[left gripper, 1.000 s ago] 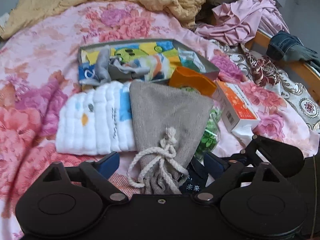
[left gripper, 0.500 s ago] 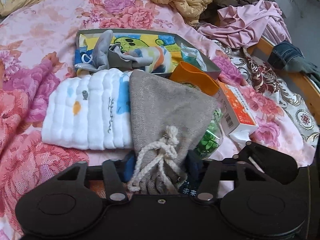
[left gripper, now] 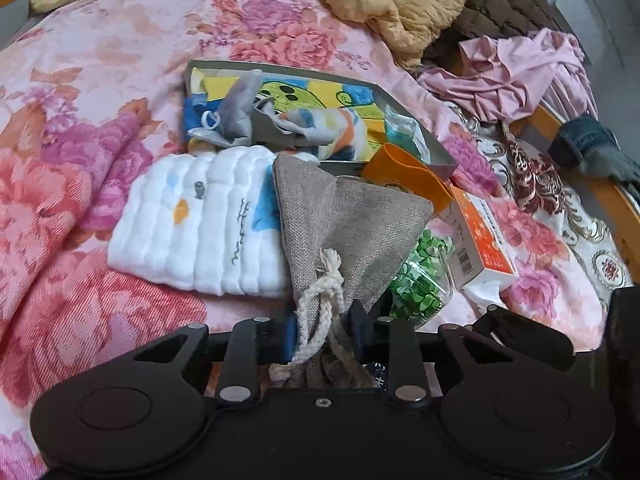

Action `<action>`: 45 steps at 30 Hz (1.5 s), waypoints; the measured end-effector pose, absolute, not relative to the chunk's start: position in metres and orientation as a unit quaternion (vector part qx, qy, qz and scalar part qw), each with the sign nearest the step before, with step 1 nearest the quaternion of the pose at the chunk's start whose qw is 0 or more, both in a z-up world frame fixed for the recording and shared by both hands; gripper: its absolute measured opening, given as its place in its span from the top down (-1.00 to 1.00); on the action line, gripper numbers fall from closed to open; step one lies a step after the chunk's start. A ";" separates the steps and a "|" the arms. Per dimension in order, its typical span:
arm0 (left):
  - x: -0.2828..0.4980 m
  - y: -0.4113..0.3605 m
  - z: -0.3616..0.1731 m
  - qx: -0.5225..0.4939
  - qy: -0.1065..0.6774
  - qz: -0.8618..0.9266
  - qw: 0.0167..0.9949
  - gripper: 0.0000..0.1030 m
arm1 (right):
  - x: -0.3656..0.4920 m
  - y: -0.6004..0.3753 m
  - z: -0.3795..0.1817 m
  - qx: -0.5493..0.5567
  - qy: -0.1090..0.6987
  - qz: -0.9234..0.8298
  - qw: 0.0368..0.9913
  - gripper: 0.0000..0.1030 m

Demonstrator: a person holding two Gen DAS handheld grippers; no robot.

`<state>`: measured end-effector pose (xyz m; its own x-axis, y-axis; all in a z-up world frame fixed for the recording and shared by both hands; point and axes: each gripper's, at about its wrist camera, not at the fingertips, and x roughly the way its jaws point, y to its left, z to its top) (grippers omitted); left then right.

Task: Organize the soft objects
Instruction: 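Grasp the grey drawstring bag by its cord with the left tool while the right tool lowers to the sock, then grasp the navy printed sock with the right tool while the left tool lifts the bag, then carry the drawstring bag and navy sock over the painted tray with both tools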

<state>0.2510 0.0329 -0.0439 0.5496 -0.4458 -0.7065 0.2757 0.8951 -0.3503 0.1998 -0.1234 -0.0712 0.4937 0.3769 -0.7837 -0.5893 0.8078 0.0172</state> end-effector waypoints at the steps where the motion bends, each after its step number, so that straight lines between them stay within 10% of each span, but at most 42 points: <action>1: 0.250 0.035 -0.043 -0.101 0.427 -0.203 0.875 0.47 | 0.200 -0.124 -0.072 -0.122 0.417 0.282 0.855 -0.99; 8: 0.243 0.040 -0.036 -0.108 0.417 -0.210 0.878 0.48 | 0.217 -0.135 -0.078 -0.057 0.442 0.282 0.850 -0.71; 25: 0.217 0.037 -0.011 -0.106 0.360 -0.246 0.894 0.48 | 0.223 -0.170 -0.069 0.030 0.458 0.262 0.849 0.84; 45: 0.206 0.044 0.011 -0.111 0.275 -0.202 0.933 0.48 | 0.181 -0.180 0.013 -0.009 0.265 0.245 0.932 0.93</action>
<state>0.2058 0.0442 0.0110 0.7670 -0.4381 -0.4689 0.3153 0.8937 -0.3192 0.1810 -0.1800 0.0127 0.7391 0.4522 -0.4993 -0.4617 0.8798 0.1133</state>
